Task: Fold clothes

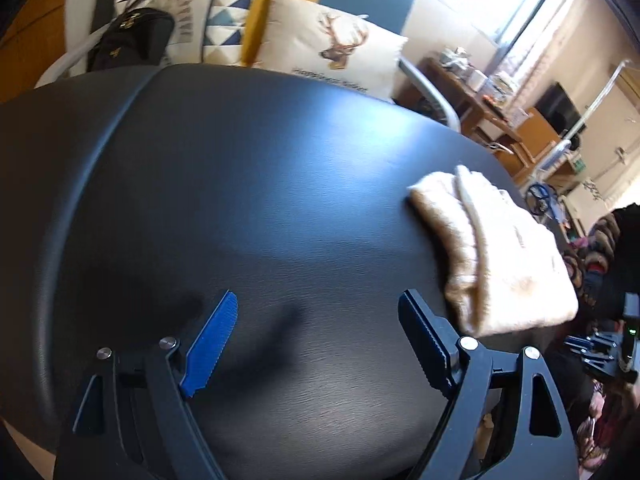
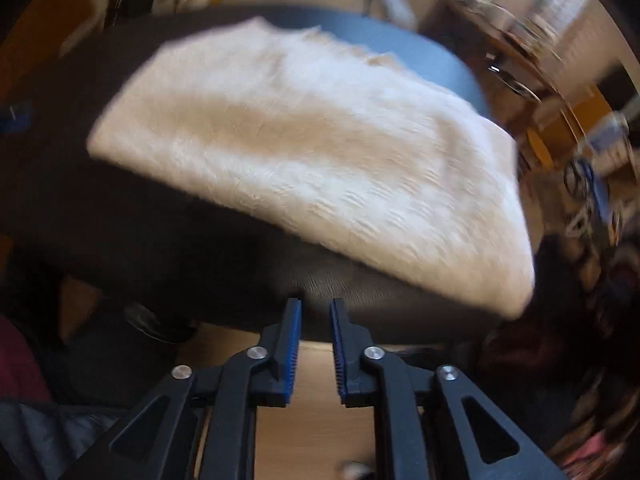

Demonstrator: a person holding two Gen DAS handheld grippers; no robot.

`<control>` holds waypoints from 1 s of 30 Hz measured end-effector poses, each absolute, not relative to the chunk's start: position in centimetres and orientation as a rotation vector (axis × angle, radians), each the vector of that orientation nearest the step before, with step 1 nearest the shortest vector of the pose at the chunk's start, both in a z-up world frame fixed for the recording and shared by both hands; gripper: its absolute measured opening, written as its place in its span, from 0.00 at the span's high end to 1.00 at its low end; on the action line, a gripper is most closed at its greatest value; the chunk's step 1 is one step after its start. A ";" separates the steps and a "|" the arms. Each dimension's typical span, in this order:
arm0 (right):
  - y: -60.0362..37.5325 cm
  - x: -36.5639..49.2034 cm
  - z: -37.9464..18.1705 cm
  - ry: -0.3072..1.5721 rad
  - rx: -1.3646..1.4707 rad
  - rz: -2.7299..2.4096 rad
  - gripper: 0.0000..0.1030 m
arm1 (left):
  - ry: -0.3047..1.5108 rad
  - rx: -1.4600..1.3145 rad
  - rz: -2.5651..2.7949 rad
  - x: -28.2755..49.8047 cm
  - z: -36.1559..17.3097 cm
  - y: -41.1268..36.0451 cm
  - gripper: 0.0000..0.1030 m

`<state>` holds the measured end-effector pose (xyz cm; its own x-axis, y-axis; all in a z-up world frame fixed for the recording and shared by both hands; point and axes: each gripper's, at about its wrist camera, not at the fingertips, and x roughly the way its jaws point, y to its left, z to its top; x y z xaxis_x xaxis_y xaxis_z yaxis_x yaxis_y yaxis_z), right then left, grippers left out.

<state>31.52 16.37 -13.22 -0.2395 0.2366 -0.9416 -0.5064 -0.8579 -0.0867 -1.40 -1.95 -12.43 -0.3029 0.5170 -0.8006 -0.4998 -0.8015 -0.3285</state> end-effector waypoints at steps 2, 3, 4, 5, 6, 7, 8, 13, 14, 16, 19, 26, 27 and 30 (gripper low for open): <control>16.9 32.1 -9.7 0.296 -1.376 2.185 0.76 | -0.027 -1.306 2.110 -1.3 -12.2 -1.2 0.17; 16.9 30.9 -7.7 0.269 -1.259 2.265 0.73 | -0.021 -1.302 2.109 -1.3 -12.2 -0.8 0.17; 17.3 29.3 -5.7 0.260 -1.156 2.366 0.72 | -0.012 -1.297 2.113 -1.2 -12.1 -0.4 0.17; 17.7 27.7 -3.8 0.252 -1.051 2.464 0.72 | -0.006 -1.294 2.115 -1.0 -12.0 0.0 0.17; 18.1 26.0 -2.4 0.259 -0.955 2.559 0.68 | -0.003 -1.294 2.115 -0.8 -11.8 0.2 0.17; 19.0 23.4 -1.8 0.273 -0.879 2.622 0.63 | 0.001 -1.295 2.122 -0.7 -11.8 0.4 0.17; 20.2 20.7 -1.6 0.312 -0.834 2.674 0.55 | 0.007 -1.299 2.133 -0.7 -11.8 0.4 0.17; 28.8 6.1 -5.3 0.872 -0.723 2.892 0.01 | -0.011 -1.354 2.198 -2.1 -12.5 -1.6 0.17; 30.3 3.8 -6.5 0.942 -0.721 2.878 0.00 | -0.014 -1.363 2.218 -2.4 -12.6 -2.2 0.17; 32.9 -0.3 -8.7 1.029 -0.713 2.821 0.00 | -0.020 -1.382 2.261 -3.1 -12.7 -3.6 0.17; 34.5 -4.5 -10.8 0.965 -0.746 2.731 0.00 | -0.030 -1.417 2.324 -4.5 -12.9 -5.5 0.17; 37.2 -9.2 -15.6 0.795 -0.974 2.664 0.00 | -0.078 -1.454 2.389 -7.1 -13.5 -7.4 0.17; 37.7 -9.5 -16.9 0.816 -0.996 2.635 0.00 | -0.100 -1.455 2.380 -7.1 -13.5 -7.5 0.17; 38.4 -8.9 -20.3 0.878 -1.052 2.522 0.00 | -0.103 -1.439 2.373 -6.7 -13.1 -7.0 0.17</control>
